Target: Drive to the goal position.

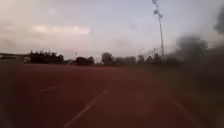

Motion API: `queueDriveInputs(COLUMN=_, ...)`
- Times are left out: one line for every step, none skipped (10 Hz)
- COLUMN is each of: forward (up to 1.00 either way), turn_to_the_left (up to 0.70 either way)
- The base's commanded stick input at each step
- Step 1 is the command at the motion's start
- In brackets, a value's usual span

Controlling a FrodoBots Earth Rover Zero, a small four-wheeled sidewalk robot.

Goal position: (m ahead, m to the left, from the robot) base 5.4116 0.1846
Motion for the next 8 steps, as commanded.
queueDriveInputs(forward=0.7, turn_to_the_left=-0.28)
queueDriveInputs(forward=0.7, turn_to_the_left=-0.35)
queueDriveInputs(forward=0.7, turn_to_the_left=-0.35)
queueDriveInputs(forward=0.7, turn_to_the_left=-0.35)
queueDriveInputs(forward=0.7, turn_to_the_left=-0.34)
queueDriveInputs(forward=0.7, turn_to_the_left=-0.32)
queueDriveInputs(forward=0.7, turn_to_the_left=-0.19)
queueDriveInputs(forward=0.7, turn_to_the_left=0.0)
